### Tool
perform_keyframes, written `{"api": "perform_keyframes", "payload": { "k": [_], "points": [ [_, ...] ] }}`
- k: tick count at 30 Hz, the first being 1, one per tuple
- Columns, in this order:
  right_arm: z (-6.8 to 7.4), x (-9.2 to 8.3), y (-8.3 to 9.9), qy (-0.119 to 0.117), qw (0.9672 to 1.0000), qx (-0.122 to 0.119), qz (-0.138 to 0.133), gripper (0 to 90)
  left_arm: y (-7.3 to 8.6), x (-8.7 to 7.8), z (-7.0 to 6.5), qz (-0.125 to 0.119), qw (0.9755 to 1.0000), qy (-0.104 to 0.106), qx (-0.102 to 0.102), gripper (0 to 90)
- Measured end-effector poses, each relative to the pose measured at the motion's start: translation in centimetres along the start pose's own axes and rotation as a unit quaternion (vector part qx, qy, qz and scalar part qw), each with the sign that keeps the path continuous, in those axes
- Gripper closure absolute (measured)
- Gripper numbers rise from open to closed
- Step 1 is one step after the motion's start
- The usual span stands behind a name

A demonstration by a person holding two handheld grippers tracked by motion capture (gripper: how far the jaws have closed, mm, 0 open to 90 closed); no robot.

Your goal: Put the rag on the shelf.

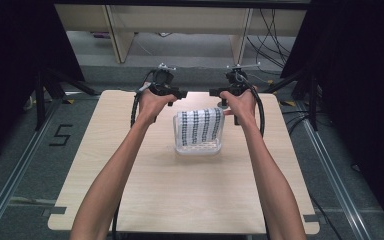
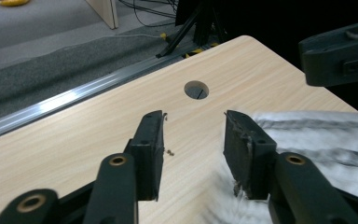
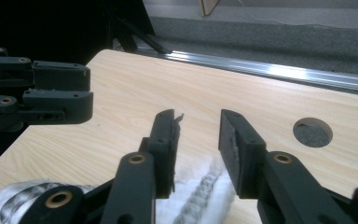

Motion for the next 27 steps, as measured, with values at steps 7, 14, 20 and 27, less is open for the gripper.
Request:
{"api": "perform_keyframes", "payload": {
  "k": [7,14,20,27],
  "points": [
    [0.2,-0.4,-0.2,-0.004,0.9998,-0.017,-0.008,64.7,-0.2,-0.9,-0.6,-0.001,0.9999,0.007,0.008,55.8],
    [0.5,-1.3,-0.2,-0.007,0.9997,-0.021,-0.012,61.4,-0.6,-2.3,-1.3,-0.014,0.9999,0.007,0.003,50.8],
    [1.0,-2.5,-0.2,-0.015,0.9984,-0.048,-0.024,56.4,-0.3,-3.6,-1.9,-0.023,0.9995,0.018,-0.015,43.6],
    [0.8,-3.4,0.5,-0.018,0.9977,-0.060,-0.027,48.4,0.5,-4.6,-2.7,-0.020,0.9994,0.017,-0.022,35.7]
  ]
}}
Point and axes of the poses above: each handheld gripper's, and its own axes: x roughly forward along the jaws, y roughly out of its underside, z roughly to its left, the point moved 8 cm from there along x, roughly forward along the jaws, and after that the axes turned 4 degrees about y, right-handed, at the moved point
